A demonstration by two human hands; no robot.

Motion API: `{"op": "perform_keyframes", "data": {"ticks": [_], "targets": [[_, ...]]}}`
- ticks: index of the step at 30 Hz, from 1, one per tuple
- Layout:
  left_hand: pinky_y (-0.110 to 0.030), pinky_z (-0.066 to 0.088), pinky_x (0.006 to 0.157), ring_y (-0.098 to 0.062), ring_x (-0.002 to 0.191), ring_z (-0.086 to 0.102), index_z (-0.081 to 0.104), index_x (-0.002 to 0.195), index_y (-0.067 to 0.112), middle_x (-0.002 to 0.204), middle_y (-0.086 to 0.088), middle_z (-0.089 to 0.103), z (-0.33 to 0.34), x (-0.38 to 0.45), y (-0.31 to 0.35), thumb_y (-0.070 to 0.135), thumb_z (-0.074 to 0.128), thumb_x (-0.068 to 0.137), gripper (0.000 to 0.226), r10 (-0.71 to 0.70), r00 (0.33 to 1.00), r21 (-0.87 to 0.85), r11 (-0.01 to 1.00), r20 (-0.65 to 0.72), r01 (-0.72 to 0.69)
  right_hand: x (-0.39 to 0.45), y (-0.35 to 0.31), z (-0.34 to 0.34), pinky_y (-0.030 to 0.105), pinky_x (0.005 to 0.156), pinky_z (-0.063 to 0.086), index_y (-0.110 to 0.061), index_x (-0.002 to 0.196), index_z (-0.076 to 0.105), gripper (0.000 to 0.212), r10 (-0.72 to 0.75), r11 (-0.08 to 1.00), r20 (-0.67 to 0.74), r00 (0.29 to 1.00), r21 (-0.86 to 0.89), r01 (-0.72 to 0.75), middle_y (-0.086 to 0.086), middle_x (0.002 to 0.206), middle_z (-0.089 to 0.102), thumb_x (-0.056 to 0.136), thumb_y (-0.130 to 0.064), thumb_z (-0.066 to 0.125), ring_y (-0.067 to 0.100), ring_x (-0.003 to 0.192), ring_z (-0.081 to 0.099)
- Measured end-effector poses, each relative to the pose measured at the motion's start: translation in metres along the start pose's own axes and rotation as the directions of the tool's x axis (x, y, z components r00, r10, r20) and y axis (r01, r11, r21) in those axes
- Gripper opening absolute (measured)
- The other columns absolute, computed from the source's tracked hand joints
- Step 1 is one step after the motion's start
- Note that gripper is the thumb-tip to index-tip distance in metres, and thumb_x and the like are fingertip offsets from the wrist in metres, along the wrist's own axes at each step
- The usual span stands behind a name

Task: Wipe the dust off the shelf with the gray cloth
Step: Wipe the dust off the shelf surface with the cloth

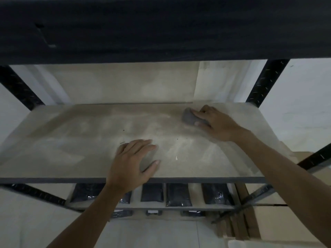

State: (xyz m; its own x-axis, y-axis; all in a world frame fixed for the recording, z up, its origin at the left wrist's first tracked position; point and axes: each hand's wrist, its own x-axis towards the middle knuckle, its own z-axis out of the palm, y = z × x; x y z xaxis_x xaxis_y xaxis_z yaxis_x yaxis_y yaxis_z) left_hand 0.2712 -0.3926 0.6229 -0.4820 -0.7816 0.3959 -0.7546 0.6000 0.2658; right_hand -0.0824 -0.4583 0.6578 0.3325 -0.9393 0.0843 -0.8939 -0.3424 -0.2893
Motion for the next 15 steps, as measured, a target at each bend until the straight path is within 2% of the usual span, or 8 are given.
{"op": "perform_keyframes", "data": {"ticks": [2,4,6,8,10,12,14,15], "targets": [[-0.044,0.042,0.106,-0.01,0.127,0.055,0.064,0.128,0.029,0.136,0.011,0.061,0.001,-0.002,0.0,0.055,0.059,0.091,0.046,-0.006,1.0,0.003,1.0,0.003,0.006,0.001,-0.004,-0.005,0.015,0.09,0.04,-0.03,0.15,0.044,0.05,-0.09,0.984,0.093,0.992,0.159,0.075,-0.005,0.111,0.052,0.103,-0.045,0.047,0.011,0.102,0.05],[-0.044,0.042,0.107,-0.01,0.127,0.054,0.064,0.129,0.029,0.136,0.012,0.061,0.001,-0.003,0.0,0.056,0.058,0.091,0.046,-0.002,1.0,-0.001,1.0,0.005,0.002,0.018,0.008,-0.016,0.005,0.087,0.036,-0.019,0.142,0.056,0.043,-0.043,0.981,0.007,0.999,0.191,0.041,-0.004,0.109,0.053,0.102,-0.037,0.055,0.017,0.105,0.056],[-0.043,0.041,0.107,-0.009,0.128,0.054,0.064,0.129,0.029,0.137,0.012,0.061,0.001,-0.001,0.0,0.056,0.058,0.092,0.047,0.001,1.0,-0.002,1.0,0.012,-0.001,0.04,0.019,-0.028,0.018,0.088,0.04,-0.022,0.146,0.051,0.045,0.074,0.992,-0.084,0.994,0.105,-0.065,0.0,0.113,0.052,0.103,-0.036,0.054,0.024,0.108,0.055],[-0.043,0.041,0.107,-0.009,0.128,0.054,0.064,0.13,0.029,0.137,0.011,0.06,0.001,-0.001,0.0,0.056,0.059,0.091,0.047,-0.003,1.0,0.005,1.0,0.023,0.003,0.054,0.021,-0.024,0.034,0.092,0.043,-0.03,0.151,0.044,0.049,0.127,0.992,-0.062,0.99,0.014,-0.127,0.005,0.122,0.053,0.103,-0.039,0.052,0.028,0.114,0.054],[-0.044,0.042,0.106,-0.01,0.127,0.054,0.064,0.13,0.028,0.137,0.011,0.061,0.001,-0.002,0.0,0.056,0.059,0.091,0.047,-0.006,1.0,0.006,1.0,0.025,0.006,0.056,0.016,-0.014,0.034,0.09,0.042,-0.033,0.151,0.043,0.05,0.138,0.99,-0.011,0.99,0.005,-0.138,0.004,0.125,0.053,0.103,-0.041,0.051,0.027,0.116,0.053],[-0.044,0.043,0.106,-0.01,0.127,0.054,0.064,0.129,0.028,0.136,0.011,0.061,0.001,-0.002,0.0,0.056,0.058,0.091,0.047,-0.005,1.0,0.002,1.0,0.017,0.005,0.045,0.007,-0.009,0.035,0.092,0.043,-0.033,0.15,0.046,0.049,0.087,0.995,-0.003,0.996,0.042,-0.087,0.002,0.122,0.055,0.102,-0.041,0.054,0.026,0.115,0.055],[-0.042,0.042,0.107,-0.01,0.127,0.054,0.064,0.129,0.028,0.136,0.01,0.061,0.001,-0.001,0.001,0.057,0.057,0.091,0.048,-0.002,1.0,0.0,1.0,0.017,0.002,0.028,-0.004,-0.008,0.036,0.103,0.044,-0.031,0.149,0.048,0.05,-0.007,0.991,0.037,0.999,0.137,0.002,0.003,0.125,0.058,0.101,-0.039,0.057,0.023,0.116,0.056],[-0.042,0.041,0.108,-0.01,0.127,0.054,0.064,0.129,0.028,0.137,0.01,0.061,0.001,-0.001,0.0,0.057,0.056,0.092,0.049,0.0,1.0,0.0,1.0,0.023,0.0,0.018,-0.009,-0.008,0.032,0.108,0.042,-0.032,0.149,0.048,0.05,-0.05,0.979,0.082,0.995,0.201,0.032,0.0,0.129,0.058,0.1,-0.039,0.058,0.018,0.119,0.055]]}}
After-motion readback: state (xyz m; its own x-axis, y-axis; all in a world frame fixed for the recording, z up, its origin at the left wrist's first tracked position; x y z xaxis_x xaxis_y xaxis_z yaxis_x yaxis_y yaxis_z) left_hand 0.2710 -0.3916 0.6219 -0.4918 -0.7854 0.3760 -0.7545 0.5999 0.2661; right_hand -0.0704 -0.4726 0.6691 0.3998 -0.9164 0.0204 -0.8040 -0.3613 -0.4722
